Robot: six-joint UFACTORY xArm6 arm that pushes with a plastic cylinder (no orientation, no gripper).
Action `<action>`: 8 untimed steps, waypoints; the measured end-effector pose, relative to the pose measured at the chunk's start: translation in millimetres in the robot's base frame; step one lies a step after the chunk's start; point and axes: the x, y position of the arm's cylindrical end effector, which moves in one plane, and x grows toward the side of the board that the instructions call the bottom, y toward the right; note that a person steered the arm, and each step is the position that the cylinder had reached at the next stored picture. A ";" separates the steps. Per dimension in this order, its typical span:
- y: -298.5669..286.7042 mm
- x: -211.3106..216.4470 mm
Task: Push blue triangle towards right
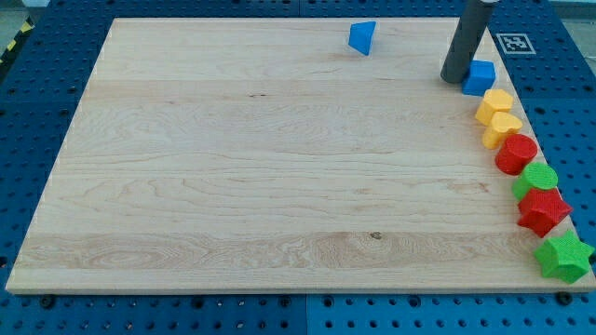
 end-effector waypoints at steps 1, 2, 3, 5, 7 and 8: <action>0.0 0.0; 0.0 0.0; -32.5 -0.5; -156.6 -38.6; -176.2 -90.8; -149.1 -90.8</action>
